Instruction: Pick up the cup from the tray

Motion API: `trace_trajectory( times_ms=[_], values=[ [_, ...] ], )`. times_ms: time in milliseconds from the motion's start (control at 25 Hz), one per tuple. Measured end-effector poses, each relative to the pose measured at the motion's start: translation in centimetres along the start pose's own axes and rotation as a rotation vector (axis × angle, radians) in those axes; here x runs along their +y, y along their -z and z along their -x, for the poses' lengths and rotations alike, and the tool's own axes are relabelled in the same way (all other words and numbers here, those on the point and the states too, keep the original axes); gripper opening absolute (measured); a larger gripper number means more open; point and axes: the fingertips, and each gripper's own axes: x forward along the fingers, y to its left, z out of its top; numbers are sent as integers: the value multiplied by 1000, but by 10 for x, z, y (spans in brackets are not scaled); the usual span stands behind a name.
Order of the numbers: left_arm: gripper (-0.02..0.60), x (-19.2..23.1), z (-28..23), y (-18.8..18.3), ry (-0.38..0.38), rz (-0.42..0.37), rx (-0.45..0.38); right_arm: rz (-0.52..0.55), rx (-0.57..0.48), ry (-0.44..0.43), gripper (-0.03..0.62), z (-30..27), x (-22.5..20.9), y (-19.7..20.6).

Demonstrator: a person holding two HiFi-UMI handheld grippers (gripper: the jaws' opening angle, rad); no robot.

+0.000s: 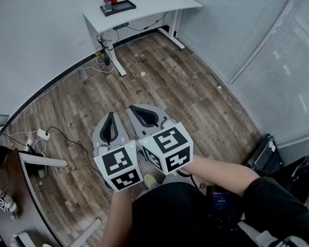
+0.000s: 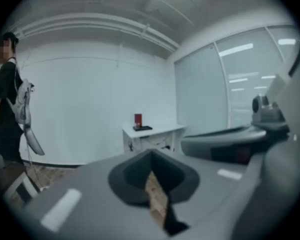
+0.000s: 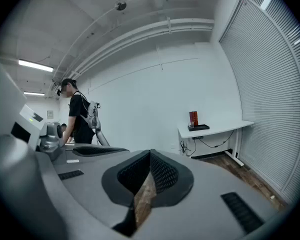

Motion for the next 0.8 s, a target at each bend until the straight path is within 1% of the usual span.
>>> trace_trajectory(
  times_ms=[440,800],
  values=[
    [3,3,7,-2,5,0,-18,10,-25,-11,12,3,9,-3],
    [3,15,16,-5,10,13,-37,35,-44,-4,12,3,24,-11]
  ],
)
